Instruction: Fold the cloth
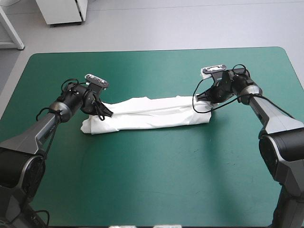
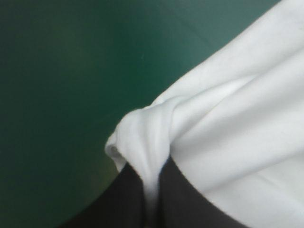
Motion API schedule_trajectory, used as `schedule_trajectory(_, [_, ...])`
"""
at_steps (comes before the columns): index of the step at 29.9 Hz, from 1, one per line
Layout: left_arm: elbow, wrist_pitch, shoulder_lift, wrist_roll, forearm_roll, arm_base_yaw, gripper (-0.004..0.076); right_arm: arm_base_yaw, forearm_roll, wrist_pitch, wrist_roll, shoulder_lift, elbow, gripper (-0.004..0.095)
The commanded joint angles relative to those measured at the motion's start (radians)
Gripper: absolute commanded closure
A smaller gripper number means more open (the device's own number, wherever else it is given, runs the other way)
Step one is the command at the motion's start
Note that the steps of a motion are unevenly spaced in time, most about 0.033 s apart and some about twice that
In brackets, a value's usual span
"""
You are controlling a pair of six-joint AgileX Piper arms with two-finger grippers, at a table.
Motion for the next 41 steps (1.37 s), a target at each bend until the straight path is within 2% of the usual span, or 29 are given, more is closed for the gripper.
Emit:
schedule_trajectory(1, [-0.036,-0.053,-0.04,-0.013,0.026,-0.002,0.0733,-0.004,0.027,-0.033,-0.06,-0.037,-0.036,0.0921])
schedule_trajectory(3, [-0.038,-0.048,-0.04,-0.013,0.026,-0.002,0.0732,-0.004,0.049,-0.029,-0.075,-0.035,-0.043,0.0913])
schedule_trajectory(6, [-0.061,0.008,-0.042,-0.013,0.026,-0.002,0.0714,-0.004,0.061,0.016,-0.111,-0.036,-0.09,0.0831])
schedule_trajectory(8, [-0.094,0.052,-0.042,-0.013,0.029,-0.002,0.0664,-0.004,0.059,0.069,-0.111,-0.036,-0.135,0.072])
schedule_trajectory(13, [-0.214,0.147,-0.089,-0.013,0.034,-0.002,0.0437,-0.015,0.052,0.124,-0.114,-0.107,-0.178,0.0437])
schedule_trajectory(15, [-0.244,0.166,-0.122,-0.026,0.034,-0.002,0.0384,-0.026,0.038,0.152,-0.111,-0.15,-0.178,0.0388])
schedule_trajectory(17, [-0.263,0.198,-0.155,-0.031,0.026,-0.002,0.0369,-0.037,0.022,0.164,-0.097,-0.205,-0.167,0.0383])
schedule_trajectory(21, [-0.275,0.262,-0.224,-0.022,-0.128,-0.003,0.0375,-0.066,0.013,0.173,-0.097,-0.336,-0.094,0.0385])
schedule_trajectory(24, [-0.275,0.268,-0.242,0.086,-0.363,-0.003,0.0421,-0.095,-0.023,0.162,-0.086,-0.449,0.0,0.0385])
schedule_trajectory(26, [-0.275,0.268,-0.24,0.141,-0.481,-0.015,0.0517,-0.107,-0.068,0.149,-0.053,-0.529,0.074,0.0385])
schedule_trajectory(29, [-0.275,0.257,-0.218,0.185,-0.525,-0.057,0.0731,-0.129,-0.131,0.121,0.005,-0.63,0.18,0.0385])
schedule_trajectory(34, [-0.28,0.211,-0.14,0.185,-0.529,-0.128,0.0733,-0.137,-0.144,0.099,0.039,-0.717,0.281,0.0385])
schedule_trajectory(41, [-0.294,0.187,0.005,0.231,-0.646,-0.165,0.0733,-0.137,-0.122,0.082,0.051,-0.721,0.288,0.0385])
